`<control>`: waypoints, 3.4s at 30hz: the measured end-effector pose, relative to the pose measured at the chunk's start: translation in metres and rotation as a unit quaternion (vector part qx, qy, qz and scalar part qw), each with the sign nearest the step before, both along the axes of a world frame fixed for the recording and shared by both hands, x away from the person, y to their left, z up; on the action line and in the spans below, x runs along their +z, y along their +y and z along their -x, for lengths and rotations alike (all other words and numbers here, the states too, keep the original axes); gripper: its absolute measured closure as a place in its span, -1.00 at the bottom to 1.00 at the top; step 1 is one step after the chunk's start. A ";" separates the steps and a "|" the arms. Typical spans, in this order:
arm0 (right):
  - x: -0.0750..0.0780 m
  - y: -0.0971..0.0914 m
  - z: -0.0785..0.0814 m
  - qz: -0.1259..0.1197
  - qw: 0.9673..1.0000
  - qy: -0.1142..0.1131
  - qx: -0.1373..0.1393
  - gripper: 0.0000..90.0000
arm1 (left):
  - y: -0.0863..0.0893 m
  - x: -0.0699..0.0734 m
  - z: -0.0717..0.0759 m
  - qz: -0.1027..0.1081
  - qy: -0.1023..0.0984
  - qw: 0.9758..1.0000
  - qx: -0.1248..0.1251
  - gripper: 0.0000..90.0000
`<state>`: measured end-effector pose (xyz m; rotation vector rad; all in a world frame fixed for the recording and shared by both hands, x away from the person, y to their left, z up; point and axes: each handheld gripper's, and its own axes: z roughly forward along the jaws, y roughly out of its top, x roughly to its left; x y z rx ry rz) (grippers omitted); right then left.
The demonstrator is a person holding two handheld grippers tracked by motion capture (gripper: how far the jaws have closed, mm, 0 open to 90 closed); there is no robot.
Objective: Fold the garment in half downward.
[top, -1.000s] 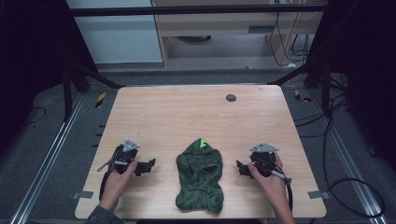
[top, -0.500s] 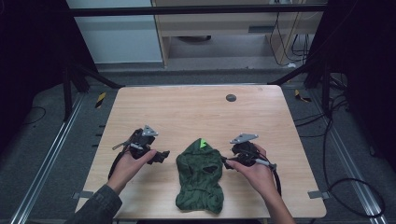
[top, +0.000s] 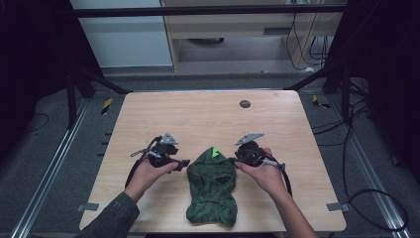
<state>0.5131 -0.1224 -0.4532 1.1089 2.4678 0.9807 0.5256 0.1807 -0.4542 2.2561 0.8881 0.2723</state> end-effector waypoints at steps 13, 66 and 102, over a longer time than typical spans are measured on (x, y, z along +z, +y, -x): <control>-0.026 0.010 -0.005 0.015 0.999 0.028 0.000 0.14 | -0.014 -0.016 0.001 -0.018 0.018 0.999 -0.019 -0.24; -0.022 0.015 0.005 0.028 0.998 0.027 0.049 0.88 | -0.022 -0.026 0.008 -0.017 0.034 0.997 -0.060 0.78; 0.018 0.021 -0.001 0.048 0.996 -0.016 0.067 0.90 | -0.025 -0.001 0.005 -0.019 0.009 0.998 -0.066 0.81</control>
